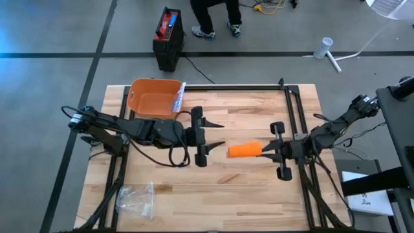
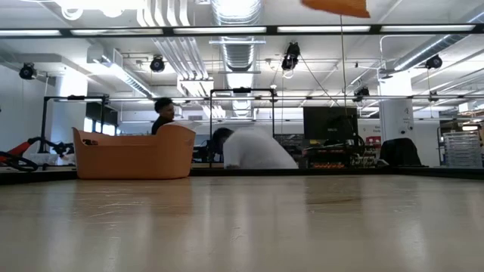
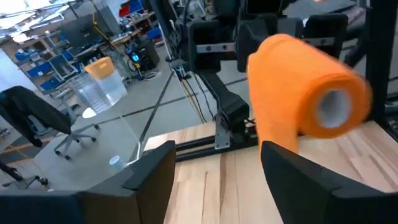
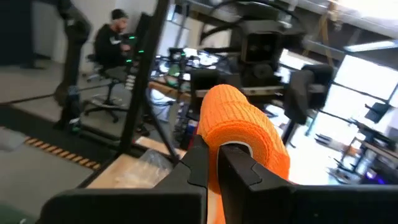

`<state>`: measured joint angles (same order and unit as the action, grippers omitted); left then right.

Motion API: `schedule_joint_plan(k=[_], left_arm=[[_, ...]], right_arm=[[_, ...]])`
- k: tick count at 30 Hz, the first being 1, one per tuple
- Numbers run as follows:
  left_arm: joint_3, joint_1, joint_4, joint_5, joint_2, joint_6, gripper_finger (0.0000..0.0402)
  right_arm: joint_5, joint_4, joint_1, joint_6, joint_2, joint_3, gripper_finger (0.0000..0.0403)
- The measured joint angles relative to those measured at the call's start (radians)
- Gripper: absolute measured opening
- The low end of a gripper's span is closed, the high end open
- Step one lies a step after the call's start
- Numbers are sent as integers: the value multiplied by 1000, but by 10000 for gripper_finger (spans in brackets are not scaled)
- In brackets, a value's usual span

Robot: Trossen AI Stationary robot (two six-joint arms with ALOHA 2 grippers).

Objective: Roll bandage
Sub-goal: Roll the orange bandage

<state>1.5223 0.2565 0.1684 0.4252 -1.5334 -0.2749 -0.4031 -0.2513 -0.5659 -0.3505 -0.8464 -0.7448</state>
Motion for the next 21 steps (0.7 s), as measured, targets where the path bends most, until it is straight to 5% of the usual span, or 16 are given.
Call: schedule_joint_plan(k=[8,21], left_arm=[[0,1,-9,-244,-17,-23,209],[0,0,-75,-290,-52,-6,180]], right_arm=[[37,25,2,-85,-1,0,8],[41,85,1,-140,0,0,8]])
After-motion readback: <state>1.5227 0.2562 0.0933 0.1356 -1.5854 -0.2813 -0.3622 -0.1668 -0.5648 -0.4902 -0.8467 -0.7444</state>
